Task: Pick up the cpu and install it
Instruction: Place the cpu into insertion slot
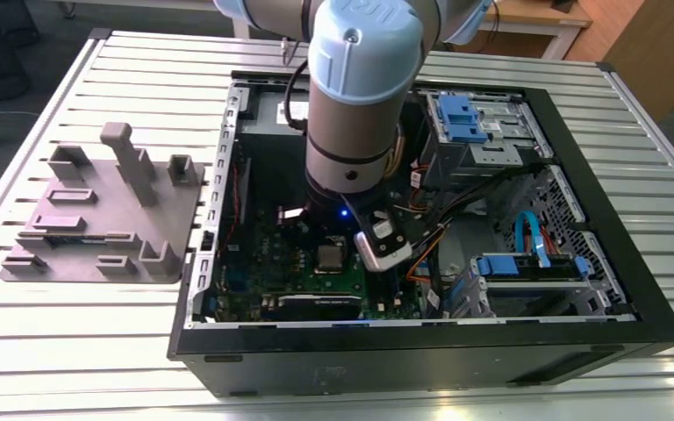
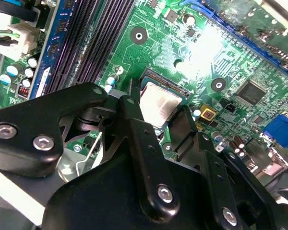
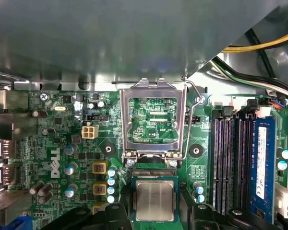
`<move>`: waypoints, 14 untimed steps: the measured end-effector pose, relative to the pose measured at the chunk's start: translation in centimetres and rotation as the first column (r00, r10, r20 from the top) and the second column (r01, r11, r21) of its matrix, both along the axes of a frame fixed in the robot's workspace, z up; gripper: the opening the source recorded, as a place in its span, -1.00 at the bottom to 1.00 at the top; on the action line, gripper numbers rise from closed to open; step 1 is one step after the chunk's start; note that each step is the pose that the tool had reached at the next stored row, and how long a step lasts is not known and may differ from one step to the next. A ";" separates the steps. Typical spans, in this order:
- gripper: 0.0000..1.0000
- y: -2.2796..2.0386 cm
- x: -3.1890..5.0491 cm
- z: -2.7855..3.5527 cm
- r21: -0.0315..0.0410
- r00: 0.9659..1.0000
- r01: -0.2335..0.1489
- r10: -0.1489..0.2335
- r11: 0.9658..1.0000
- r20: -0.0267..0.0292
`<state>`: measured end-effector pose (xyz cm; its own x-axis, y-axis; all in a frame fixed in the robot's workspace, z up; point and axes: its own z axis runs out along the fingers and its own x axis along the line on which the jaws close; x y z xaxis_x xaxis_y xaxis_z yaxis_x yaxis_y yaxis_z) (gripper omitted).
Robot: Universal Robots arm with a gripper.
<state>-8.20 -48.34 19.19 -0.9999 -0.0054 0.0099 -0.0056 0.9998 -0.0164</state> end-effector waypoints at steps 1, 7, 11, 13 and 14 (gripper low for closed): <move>-0.05 0.00 -0.01 -0.03 0.000 1.000 0.000 0.000 1.000 0.000; -0.05 -0.03 -0.01 -0.09 0.000 1.000 0.001 -0.001 1.000 0.000; -0.05 -0.04 -0.01 -0.12 0.000 1.000 0.001 -0.001 1.000 0.000; -0.05 -0.04 -0.01 -0.12 0.000 1.000 0.001 -0.001 1.000 0.000; -0.05 -0.04 -0.01 -0.12 0.000 1.000 0.001 -0.001 1.000 0.000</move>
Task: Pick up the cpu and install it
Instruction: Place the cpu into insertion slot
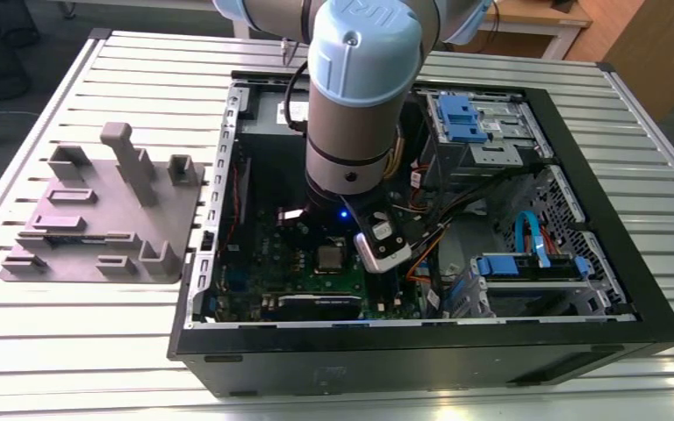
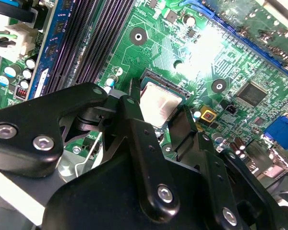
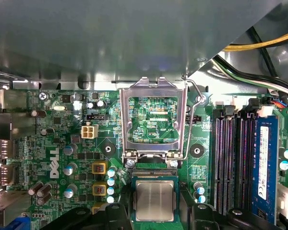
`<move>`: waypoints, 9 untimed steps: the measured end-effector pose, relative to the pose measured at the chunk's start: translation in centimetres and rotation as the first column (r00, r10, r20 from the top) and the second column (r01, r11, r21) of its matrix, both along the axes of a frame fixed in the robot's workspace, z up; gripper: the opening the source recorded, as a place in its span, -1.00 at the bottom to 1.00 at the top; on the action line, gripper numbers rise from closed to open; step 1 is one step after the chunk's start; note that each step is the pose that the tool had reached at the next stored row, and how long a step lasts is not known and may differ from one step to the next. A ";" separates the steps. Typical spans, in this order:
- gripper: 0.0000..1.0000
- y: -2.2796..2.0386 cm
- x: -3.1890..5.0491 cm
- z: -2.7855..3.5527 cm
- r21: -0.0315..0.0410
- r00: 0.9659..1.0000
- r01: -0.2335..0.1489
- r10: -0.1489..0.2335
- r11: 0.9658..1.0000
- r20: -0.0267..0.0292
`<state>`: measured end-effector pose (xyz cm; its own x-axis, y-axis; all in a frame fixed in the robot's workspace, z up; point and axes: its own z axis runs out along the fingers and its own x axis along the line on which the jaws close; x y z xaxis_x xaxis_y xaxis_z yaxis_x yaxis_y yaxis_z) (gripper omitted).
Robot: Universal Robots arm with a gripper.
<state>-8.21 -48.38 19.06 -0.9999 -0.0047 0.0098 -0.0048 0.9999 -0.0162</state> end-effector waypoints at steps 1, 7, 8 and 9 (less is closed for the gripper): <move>-0.05 0.00 0.00 0.00 0.000 1.000 0.000 0.000 1.000 0.000; -0.05 0.00 0.00 -0.01 0.000 1.000 0.000 0.000 1.000 0.000; -0.02 0.00 0.00 -0.01 0.000 1.000 0.000 0.000 1.000 0.000; 0.09 0.00 0.00 -0.01 0.000 1.000 0.000 0.000 1.000 0.000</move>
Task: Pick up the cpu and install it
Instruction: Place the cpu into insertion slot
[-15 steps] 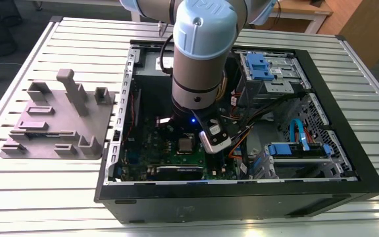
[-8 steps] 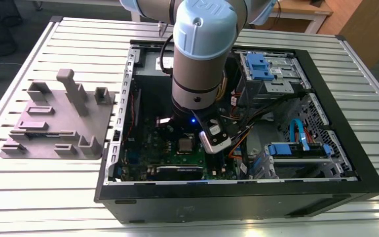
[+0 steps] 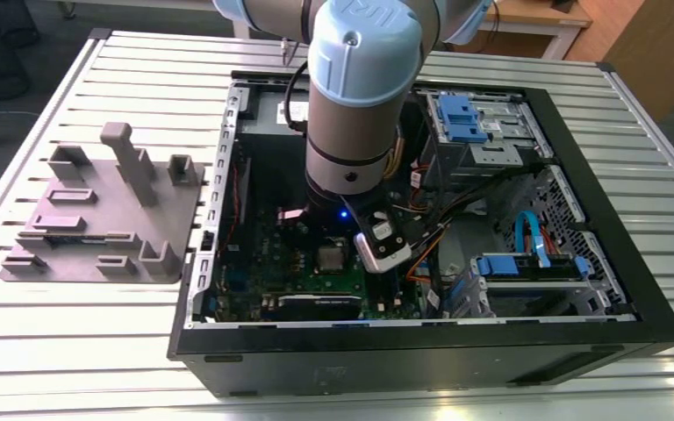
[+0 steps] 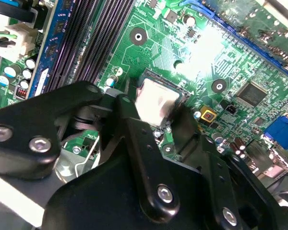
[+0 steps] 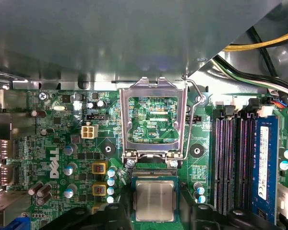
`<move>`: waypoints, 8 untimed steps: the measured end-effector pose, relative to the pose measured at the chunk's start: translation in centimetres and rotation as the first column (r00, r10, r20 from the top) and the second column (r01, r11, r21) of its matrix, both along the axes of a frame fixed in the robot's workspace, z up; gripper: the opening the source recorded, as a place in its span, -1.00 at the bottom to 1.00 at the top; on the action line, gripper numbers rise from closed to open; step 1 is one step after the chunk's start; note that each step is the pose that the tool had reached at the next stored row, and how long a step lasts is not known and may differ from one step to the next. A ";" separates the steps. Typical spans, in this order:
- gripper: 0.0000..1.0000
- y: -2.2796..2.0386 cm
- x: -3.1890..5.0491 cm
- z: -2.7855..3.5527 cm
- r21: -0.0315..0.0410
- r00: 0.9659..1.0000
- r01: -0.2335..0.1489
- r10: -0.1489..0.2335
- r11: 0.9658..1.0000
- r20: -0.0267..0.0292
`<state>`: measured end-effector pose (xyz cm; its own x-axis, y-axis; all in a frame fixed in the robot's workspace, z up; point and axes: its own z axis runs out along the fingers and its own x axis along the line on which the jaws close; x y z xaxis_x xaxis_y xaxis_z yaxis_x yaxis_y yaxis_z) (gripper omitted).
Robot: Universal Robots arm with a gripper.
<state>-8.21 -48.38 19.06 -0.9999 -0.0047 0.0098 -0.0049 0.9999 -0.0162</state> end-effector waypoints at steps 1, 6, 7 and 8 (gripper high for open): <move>0.09 0.00 0.00 0.00 0.000 1.000 0.000 0.000 1.000 0.000; 0.22 0.00 0.00 0.00 0.000 1.000 0.000 0.000 1.000 0.000; 0.22 0.00 0.00 -0.01 0.000 1.000 0.000 0.000 1.000 0.000; 0.22 0.00 0.00 -0.01 0.000 1.000 0.000 0.000 1.000 0.000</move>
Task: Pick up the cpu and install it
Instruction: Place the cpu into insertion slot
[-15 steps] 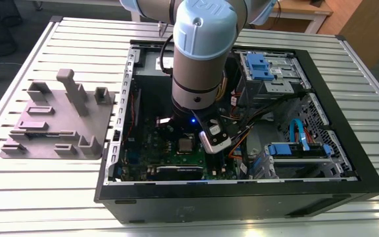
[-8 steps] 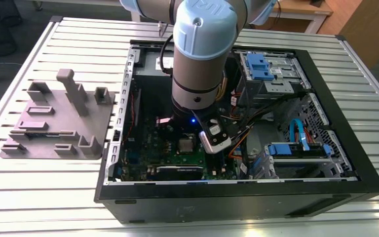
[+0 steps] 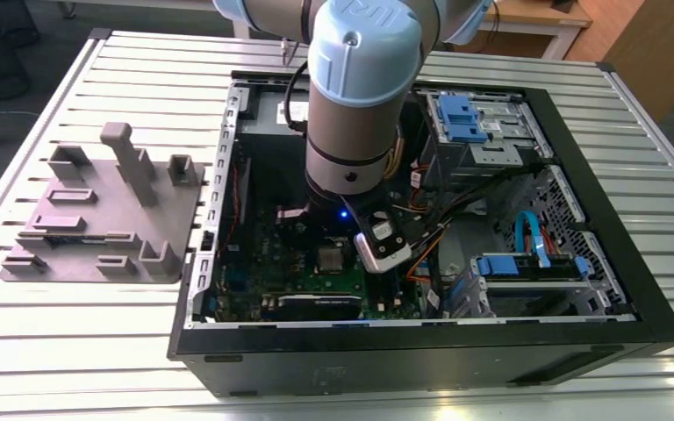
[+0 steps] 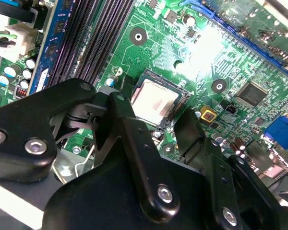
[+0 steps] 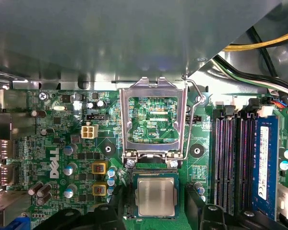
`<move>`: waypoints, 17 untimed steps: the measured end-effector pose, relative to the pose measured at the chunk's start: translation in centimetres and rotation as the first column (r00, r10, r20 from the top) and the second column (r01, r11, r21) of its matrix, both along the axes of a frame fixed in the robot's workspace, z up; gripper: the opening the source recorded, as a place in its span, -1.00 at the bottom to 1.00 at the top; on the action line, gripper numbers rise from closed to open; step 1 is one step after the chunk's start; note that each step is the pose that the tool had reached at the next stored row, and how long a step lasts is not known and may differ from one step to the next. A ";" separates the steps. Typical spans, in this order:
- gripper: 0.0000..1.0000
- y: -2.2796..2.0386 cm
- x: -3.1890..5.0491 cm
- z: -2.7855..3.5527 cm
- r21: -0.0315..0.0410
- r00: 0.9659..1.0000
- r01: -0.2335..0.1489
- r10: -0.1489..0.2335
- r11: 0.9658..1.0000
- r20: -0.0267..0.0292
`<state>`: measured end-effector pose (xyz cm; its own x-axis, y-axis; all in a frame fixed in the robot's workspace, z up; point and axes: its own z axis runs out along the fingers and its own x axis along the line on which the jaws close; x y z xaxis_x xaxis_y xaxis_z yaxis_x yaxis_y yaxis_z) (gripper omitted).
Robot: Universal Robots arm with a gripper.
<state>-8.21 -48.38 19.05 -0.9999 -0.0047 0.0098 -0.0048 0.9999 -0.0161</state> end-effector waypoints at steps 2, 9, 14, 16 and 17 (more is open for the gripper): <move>0.22 0.00 -0.01 0.00 0.000 1.000 0.000 0.000 1.000 0.000; 0.06 -0.02 -0.22 0.00 0.000 1.000 0.000 0.000 1.000 0.000; 0.06 -0.04 -0.23 0.00 0.000 1.000 0.000 0.000 1.000 0.000; 0.06 -0.05 -0.23 0.00 0.000 1.000 0.000 0.000 1.000 0.000; 0.06 -0.05 -0.23 0.00 0.000 1.000 0.000 0.000 1.000 0.000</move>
<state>-8.44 -48.43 19.05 -0.9999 -0.0047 0.0098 -0.0049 0.9999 -0.0162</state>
